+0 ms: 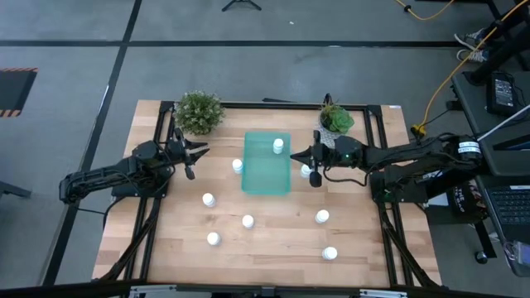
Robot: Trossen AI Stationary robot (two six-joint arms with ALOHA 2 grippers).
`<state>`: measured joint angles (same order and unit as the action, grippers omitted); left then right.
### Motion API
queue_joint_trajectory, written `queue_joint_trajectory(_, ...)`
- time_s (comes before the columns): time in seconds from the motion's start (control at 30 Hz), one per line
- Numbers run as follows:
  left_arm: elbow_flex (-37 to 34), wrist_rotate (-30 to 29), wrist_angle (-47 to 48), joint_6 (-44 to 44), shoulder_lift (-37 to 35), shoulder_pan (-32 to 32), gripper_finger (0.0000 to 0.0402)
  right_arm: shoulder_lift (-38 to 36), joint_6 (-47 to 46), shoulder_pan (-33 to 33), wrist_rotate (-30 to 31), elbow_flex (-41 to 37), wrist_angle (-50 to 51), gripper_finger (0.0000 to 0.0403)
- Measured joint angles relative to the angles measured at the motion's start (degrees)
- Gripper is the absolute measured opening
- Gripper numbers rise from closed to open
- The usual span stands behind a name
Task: Pick and place pill bottles into a basket
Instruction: Put the white pill bottle into the green bin
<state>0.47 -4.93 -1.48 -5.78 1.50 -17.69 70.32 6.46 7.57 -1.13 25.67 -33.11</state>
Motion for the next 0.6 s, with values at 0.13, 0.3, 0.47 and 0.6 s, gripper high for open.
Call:
queue_joint_trajectory(0.13, 0.00, -0.07, 0.00, 1.24, 0.00, 0.00, 0.0160, 0.00, -0.13, 0.00, 0.00, 0.00, 0.00, 0.0005)
queue_joint_trajectory(0.3, 0.00, -0.55, 0.00, 3.11, 0.00, 0.00, 0.0207, 0.00, -0.15, 0.00, 0.00, 0.00, -0.30, 0.0002)
queue_joint_trajectory(0.47, 0.00, -0.14, -0.01, 0.71, 0.00, -0.01, 0.0217, 0.00, -0.17, 0.02, 0.00, 0.00, -0.52, 0.0004)
queue_joint_trajectory(0.6, 0.00, 0.83, 0.00, 0.72, 0.00, -0.02, 0.0215, 0.00, -0.17, 0.01, 0.00, 0.00, -0.52, 0.0003)
